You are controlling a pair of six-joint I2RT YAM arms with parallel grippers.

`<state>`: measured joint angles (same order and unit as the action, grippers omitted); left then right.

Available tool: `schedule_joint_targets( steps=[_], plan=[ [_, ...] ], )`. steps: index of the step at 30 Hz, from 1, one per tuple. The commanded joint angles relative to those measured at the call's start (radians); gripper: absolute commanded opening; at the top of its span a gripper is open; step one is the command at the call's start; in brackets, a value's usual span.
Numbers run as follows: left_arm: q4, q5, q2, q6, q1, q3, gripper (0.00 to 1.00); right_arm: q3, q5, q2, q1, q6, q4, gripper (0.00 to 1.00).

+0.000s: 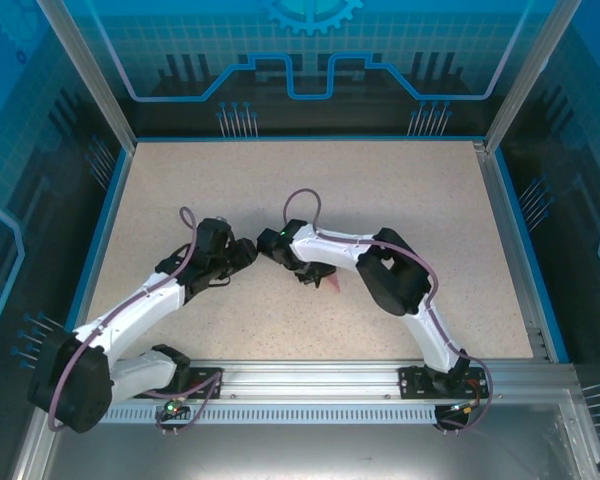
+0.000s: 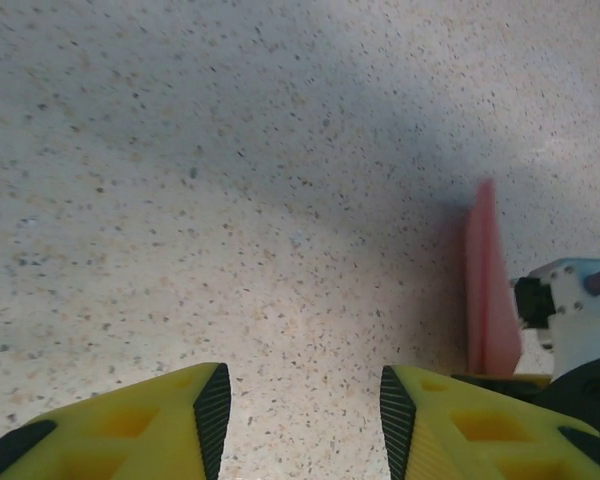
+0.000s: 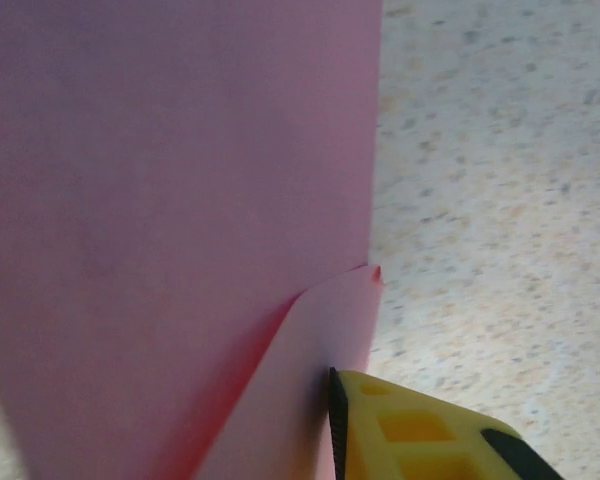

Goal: Fold a paper plane with a square sheet of paper (pick it up from the middle)
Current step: Turn over the paper at the center of the table.

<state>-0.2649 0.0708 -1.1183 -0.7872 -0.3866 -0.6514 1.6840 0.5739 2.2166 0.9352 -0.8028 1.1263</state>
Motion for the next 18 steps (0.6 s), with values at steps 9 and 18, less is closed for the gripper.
schedule_joint_targets(
  steps=[9, 18],
  plan=[
    [-0.047, 0.036, 0.033, 0.022, 0.02, 0.012, 0.48, -0.146, -0.486, -0.21, -0.03, 0.177, -0.348, 0.59],
    [0.03, -0.094, -0.021, 0.004, 0.02, 0.014, 0.49, -0.502, -0.854, -0.524, -0.252, 0.229, -0.713, 0.39]
  ],
)
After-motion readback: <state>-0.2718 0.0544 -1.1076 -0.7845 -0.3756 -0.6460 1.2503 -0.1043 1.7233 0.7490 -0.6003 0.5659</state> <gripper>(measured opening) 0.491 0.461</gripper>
